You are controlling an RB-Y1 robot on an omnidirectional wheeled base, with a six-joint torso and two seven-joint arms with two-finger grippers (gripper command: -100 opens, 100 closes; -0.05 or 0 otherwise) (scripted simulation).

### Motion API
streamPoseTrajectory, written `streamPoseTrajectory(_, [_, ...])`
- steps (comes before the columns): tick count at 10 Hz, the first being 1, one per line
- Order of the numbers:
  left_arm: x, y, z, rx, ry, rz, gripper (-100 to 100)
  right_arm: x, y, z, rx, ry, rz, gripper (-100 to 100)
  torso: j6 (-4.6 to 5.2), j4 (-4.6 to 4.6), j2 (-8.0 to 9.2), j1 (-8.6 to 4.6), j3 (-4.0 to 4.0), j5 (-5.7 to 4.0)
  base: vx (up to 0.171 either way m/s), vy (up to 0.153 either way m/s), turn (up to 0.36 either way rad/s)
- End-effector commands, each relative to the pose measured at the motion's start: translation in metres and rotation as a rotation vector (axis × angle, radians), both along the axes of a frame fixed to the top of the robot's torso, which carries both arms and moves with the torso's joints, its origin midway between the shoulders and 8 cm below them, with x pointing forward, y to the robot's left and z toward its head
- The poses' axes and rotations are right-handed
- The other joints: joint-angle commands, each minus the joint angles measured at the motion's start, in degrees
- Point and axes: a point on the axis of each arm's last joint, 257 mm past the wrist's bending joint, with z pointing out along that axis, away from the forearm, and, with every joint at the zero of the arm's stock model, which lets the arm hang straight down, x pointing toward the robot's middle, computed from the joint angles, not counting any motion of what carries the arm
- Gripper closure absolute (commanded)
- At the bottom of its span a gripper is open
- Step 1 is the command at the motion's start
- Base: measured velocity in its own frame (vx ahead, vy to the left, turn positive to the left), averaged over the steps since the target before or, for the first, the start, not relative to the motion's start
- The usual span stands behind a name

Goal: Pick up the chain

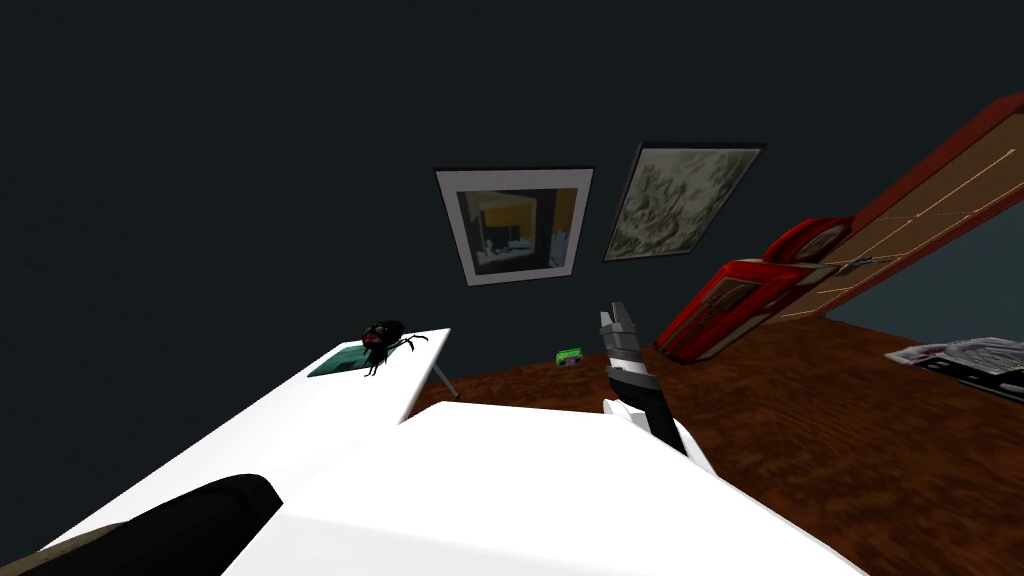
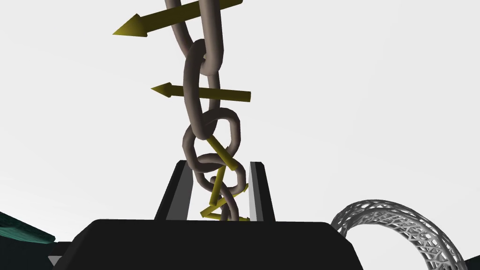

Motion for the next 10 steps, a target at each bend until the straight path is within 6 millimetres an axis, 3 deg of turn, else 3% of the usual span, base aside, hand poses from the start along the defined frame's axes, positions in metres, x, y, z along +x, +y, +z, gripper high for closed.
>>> streamPoseTrajectory(1, [0.013, 0.003, 0.003, 0.022, -0.002, -0.012, 100, 0.000, 0.000, 0.000, 0.000, 0.000, 0.000, 0, 0.00, 0.00, 0.00, 0.00, 0.00, 0.00, -0.025, 0.053, 0.093])
streamPoseTrajectory(5, [0.039, -0.013, 0.000, 0.011, -0.016, -0.032, 100, 0.000, 0.000, 0.000, 0.000, 0.000, 0.000, 0, -0.03, -0.01, 0.00, -0.02, 0.00, -0.05, -0.016, 0.035, 0.059])
streamPoseTrajectory(6, [0.043, -0.006, 0.008, 0.036, -0.002, -0.036, 100, 0.000, 0.000, 0.000, 0.000, 0.000, 0.000, 0, 0.01, 0.00, 0.00, -0.02, 0.00, -0.01, -0.023, 0.055, 0.082])
streamPoseTrajectory(8, [0.056, -0.022, 0.002, 0.010, -0.018, -0.047, 100, 0.000, 0.000, 0.000, 0.000, 0.000, 0.000, 0, -0.01, -0.02, 0.03, 0.01, 0.01, -0.03, -0.021, 0.035, 0.038])
streamPoseTrajectory(9, [0.058, -0.015, 0.009, 0.034, 0.001, -0.051, 100, 0.000, 0.000, 0.000, 0.000, 0.000, 0.000, 0, 0.02, 0.00, -0.01, -0.08, 0.00, -0.01, -0.009, 0.032, 0.120])
streamPoseTrajectory(10, [0.065, -0.025, 0.006, 0.020, -0.005, -0.056, 100, 0.000, 0.000, 0.000, 0.000, 0.000, 0.000, 0, -0.05, -0.03, -0.01, -0.07, -0.02, -0.08, -0.014, 0.037, 0.060])
